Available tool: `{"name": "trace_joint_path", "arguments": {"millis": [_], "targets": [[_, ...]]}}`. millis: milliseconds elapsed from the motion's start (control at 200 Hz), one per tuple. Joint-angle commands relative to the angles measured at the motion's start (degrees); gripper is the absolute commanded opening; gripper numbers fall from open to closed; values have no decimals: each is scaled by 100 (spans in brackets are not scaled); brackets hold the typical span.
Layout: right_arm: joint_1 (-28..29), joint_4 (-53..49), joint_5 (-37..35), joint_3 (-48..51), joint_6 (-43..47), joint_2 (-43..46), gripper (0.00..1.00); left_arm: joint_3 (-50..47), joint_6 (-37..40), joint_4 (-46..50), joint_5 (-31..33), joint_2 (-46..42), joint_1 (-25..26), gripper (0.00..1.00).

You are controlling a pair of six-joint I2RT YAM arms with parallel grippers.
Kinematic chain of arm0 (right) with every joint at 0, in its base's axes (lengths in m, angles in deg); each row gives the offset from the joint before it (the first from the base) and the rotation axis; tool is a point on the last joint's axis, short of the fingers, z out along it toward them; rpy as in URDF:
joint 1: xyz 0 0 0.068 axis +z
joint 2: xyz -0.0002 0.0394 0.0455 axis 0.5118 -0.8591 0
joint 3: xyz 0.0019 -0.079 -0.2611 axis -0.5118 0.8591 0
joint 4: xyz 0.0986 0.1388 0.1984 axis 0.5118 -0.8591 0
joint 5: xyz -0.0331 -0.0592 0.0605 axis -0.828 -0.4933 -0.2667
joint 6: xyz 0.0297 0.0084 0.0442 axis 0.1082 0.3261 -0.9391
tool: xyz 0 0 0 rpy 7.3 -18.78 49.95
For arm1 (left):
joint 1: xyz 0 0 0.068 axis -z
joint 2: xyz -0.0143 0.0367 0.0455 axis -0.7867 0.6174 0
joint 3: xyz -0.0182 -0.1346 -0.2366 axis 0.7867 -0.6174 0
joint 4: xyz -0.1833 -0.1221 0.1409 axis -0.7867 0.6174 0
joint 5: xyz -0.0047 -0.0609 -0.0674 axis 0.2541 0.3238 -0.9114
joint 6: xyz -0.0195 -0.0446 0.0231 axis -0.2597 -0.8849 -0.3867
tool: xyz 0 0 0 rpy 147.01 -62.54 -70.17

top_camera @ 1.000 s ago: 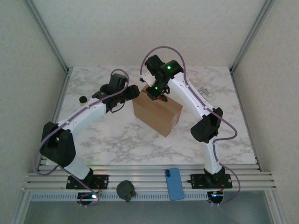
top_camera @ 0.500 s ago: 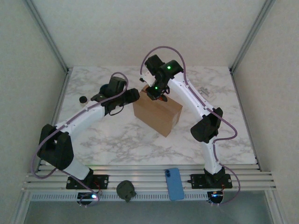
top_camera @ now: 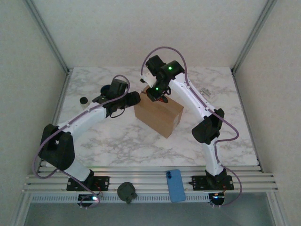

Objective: Unpack the express box

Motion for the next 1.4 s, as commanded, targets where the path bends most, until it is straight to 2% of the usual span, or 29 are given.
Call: {"name": "trace_joint_path", "arguments": {"millis": [0,556,1392], "targets": [[56,58,54,-185,-61,-141,0,-110,-84,-14,73,99,-40,55],[55,-11,-154,-134,-61,-218,0,-136,-80,31,163,95,-67,53],[62,-63,-325,828,-133,400,0,-372,-274,31,367,249,-80,52]]}}
